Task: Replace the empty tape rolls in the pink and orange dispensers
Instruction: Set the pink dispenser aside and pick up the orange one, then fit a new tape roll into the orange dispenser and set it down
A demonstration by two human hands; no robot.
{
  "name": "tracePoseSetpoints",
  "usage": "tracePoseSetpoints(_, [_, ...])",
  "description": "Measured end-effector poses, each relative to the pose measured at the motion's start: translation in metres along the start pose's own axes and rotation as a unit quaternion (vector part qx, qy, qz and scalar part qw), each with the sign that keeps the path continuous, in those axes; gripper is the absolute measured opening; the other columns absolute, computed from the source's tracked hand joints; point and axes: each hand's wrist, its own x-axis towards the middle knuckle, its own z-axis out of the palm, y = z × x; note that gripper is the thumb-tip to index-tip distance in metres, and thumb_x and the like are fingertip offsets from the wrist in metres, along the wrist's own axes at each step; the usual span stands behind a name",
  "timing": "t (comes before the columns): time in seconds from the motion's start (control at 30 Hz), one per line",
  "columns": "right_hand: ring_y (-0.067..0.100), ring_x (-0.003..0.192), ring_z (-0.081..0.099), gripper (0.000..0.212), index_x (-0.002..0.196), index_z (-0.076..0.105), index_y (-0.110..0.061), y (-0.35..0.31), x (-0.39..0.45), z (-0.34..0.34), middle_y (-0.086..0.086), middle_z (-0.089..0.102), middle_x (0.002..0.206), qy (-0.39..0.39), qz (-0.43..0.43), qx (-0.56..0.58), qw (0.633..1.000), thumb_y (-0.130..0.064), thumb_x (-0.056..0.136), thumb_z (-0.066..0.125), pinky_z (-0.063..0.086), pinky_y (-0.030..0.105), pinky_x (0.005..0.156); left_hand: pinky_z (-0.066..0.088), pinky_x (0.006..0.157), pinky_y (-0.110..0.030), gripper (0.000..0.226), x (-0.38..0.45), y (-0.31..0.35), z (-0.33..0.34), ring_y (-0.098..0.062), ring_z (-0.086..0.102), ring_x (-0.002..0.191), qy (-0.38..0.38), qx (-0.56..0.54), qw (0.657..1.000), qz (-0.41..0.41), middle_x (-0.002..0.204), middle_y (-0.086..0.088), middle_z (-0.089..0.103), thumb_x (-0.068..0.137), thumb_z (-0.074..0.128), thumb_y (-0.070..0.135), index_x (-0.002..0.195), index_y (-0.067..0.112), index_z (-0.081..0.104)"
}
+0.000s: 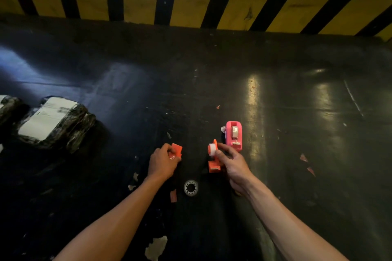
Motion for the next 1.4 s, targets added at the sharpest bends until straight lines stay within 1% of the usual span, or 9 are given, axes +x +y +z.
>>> tracePoseSetpoints(0.23, [0.031,0.110,0.068,0.026,0.114,0.066,-0.026,-0.002,-0.017,0.002,0.014,0.069,0.120,-0.021,-0.018,0.001,1.000,-0.015,0.091,0.068,0.058,0.051,0.089,0.044,0.094,-0.034,0.039,-0.011,0.021,-0.007,-0.027,0.046,0.124,-0.017,0.074,0.997,0.034,0.135,-0.008,0.045,0.092,0.065,0.040,0.126,0.024,0.056])
tracePoseSetpoints(0.33, [0.037,0.106,0.069,0.038,0.117,0.066,-0.023,-0.002,-0.020,0.007,0.018,0.071,0.115,-0.035,-0.043,-0.035,0.998,-0.025,0.080,0.076,0.056,0.057,0.091,0.046,0.086,-0.025,0.033,-0.021,0.045,-0.005,-0.013,0.059,0.106,-0.080,-0.056,0.992,0.083,0.121,-0.003,0.064,0.096,0.060,0.041,0.121,0.020,0.064])
tracePoseSetpoints(0.47, [0.032,0.104,0.071,0.051,0.123,0.063,-0.021,-0.005,-0.023,0.010,0.015,0.073,0.113,-0.059,-0.055,-0.063,0.995,-0.034,0.076,0.078,0.057,0.056,0.090,0.055,0.083,-0.027,0.031,-0.029,0.062,-0.002,-0.011,0.066,0.098,-0.217,-0.226,0.949,0.018,0.112,-0.002,0.071,0.096,0.061,0.038,0.120,0.020,0.067])
tracePoseSetpoints(0.63, [0.033,0.105,0.071,0.040,0.126,0.061,-0.015,-0.002,-0.015,0.006,0.017,0.072,0.116,-0.034,-0.067,-0.014,0.997,-0.021,0.088,0.072,0.059,0.053,0.084,0.046,0.063,-0.025,0.030,-0.025,0.058,-0.003,-0.015,0.067,0.088,-0.196,-0.320,0.926,-0.036,0.109,-0.007,0.071,0.089,0.072,0.031,0.117,0.021,0.066])
tracePoseSetpoints(0.73, [0.031,0.102,0.071,0.034,0.127,0.059,-0.014,0.000,-0.009,0.000,0.015,0.071,0.115,0.009,-0.055,0.020,0.998,-0.012,0.093,0.066,0.061,0.042,0.071,0.050,0.074,-0.025,0.031,-0.018,0.047,-0.006,-0.015,0.065,0.097,-0.091,-0.184,0.978,0.031,0.105,0.000,0.067,0.086,0.075,0.022,0.115,0.024,0.064])
tracePoseSetpoints(0.8, [0.031,0.107,0.069,0.034,0.126,0.060,-0.018,0.002,-0.005,-0.004,0.014,0.069,0.120,0.017,-0.042,0.019,0.999,-0.013,0.093,0.067,0.060,0.047,0.082,0.051,0.091,-0.032,0.037,-0.014,0.034,-0.006,-0.019,0.060,0.110,-0.045,0.014,0.993,0.106,0.115,0.001,0.064,0.084,0.076,0.023,0.119,0.029,0.063])
tracePoseSetpoints(0.97, [0.030,0.113,0.066,0.030,0.118,0.063,-0.026,0.008,-0.003,-0.007,0.013,0.067,0.126,0.020,-0.031,-0.011,0.999,-0.017,0.090,0.070,0.052,0.058,0.098,0.041,0.106,-0.044,0.040,-0.022,0.020,0.001,-0.023,0.045,0.129,-0.058,0.284,0.931,0.222,0.140,0.000,0.053,0.091,0.068,0.028,0.130,0.034,0.060])
tracePoseSetpoints(1.27, [0.030,0.111,0.067,0.032,0.123,0.060,-0.020,0.007,-0.009,-0.017,0.014,0.068,0.123,0.031,-0.035,-0.013,0.999,-0.013,0.092,0.067,0.052,0.057,0.098,0.045,0.103,-0.036,0.052,-0.045,0.010,0.000,-0.020,0.045,0.127,-0.011,0.245,0.922,0.300,0.142,-0.002,0.043,0.093,0.061,0.028,0.143,0.028,0.046])
tracePoseSetpoints(1.4, [0.029,0.110,0.067,0.028,0.118,0.061,-0.022,0.008,-0.011,-0.018,0.014,0.069,0.122,0.034,-0.032,-0.017,0.999,-0.012,0.093,0.067,0.053,0.055,0.097,0.050,0.101,-0.035,0.063,-0.068,0.003,-0.001,-0.017,0.049,0.129,-0.148,0.215,0.918,0.299,0.147,-0.002,0.039,0.091,0.062,0.047,0.147,0.027,0.039])
